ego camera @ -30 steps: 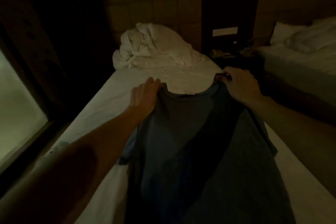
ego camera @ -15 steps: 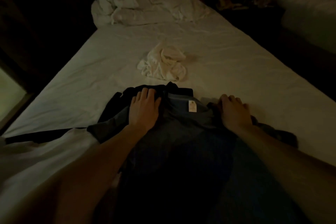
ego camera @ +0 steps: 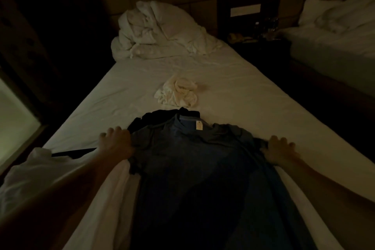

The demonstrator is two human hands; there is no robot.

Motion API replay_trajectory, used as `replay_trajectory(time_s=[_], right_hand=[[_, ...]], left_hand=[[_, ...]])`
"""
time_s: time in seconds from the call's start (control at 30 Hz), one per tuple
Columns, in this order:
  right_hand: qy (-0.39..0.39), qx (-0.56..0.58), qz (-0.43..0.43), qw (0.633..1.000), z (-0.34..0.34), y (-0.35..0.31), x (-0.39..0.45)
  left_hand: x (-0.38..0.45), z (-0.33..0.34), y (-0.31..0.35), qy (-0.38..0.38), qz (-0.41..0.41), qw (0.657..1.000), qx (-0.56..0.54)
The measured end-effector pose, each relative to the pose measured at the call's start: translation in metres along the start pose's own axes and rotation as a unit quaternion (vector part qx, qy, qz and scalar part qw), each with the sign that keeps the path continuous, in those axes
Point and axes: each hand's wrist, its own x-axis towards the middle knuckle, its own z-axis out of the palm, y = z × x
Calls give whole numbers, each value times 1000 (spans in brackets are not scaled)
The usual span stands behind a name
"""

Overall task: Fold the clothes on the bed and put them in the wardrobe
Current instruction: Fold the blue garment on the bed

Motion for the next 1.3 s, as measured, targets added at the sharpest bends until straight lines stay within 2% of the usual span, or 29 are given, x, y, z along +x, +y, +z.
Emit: replay_trajectory(time_s=[0.1, 0.17, 0.2, 0.27, 0.37, 0.47, 0.5, 0.53, 0.6, 0.67, 0.73, 0.8, 0.87, 0.93, 0.97, 1.07, 1.17, 1.23, 1.3], right_hand=[[4, 151, 13, 988, -4, 11, 2], [12, 271, 15, 962, -7, 11, 2], [18, 315, 17, 949, -8, 11, 2], [24, 384, 20, 923, -10, 7, 6], [11, 478, 33, 878, -16, -2, 10], [64, 530, 7, 846, -23, -10, 8], [96, 530, -14, 842, -25, -14, 4], [125, 522, -41, 843, -25, -18, 1], [168, 482, -119, 852, -26, -30, -8], [194, 439, -186, 858, -22, -48, -14], [201, 386, -225, 872, -13, -75, -19], [170, 319, -250, 898, 0, -106, -32], [61, 263, -294, 917, 15, -133, -49], [-56, 242, -335, 909, 30, -150, -67], [-82, 232, -350, 904, 35, -152, -76], [-59, 256, -348, 900, 35, -133, -103], [20, 245, -287, 926, 29, -83, -131], [17, 153, -240, 958, 34, -37, -145], [-26, 32, -161, 986, 42, 6, -161]], left_hand=[[-1, -15, 7, 63, 10, 988, -140], [4, -23, 17, 63, -11, 953, -296], [7, -30, 26, 38, -34, 924, -379], [12, -43, 48, -50, -81, 840, -535], [14, -60, 92, -193, -95, 710, -671], [17, -54, 128, -201, -60, 601, -771], [19, -47, 135, -169, -67, 588, -788], [20, -40, 140, -138, -75, 592, -790], [19, -25, 142, -101, -73, 630, -767], [17, -8, 138, -71, -37, 686, -723], [14, 6, 129, -28, 4, 766, -642], [4, 18, 117, 1, 42, 836, -548], [-14, 26, 107, -11, 68, 879, -471], [-37, 31, 98, -60, 102, 898, -425], [-51, 31, 94, -88, 135, 900, -406], [-90, 38, 81, -173, 193, 913, -315], [-126, 46, 68, -244, 147, 928, -240], [-150, 49, 62, -236, 129, 939, -216], [-173, 47, 58, -242, 112, 939, -216]])
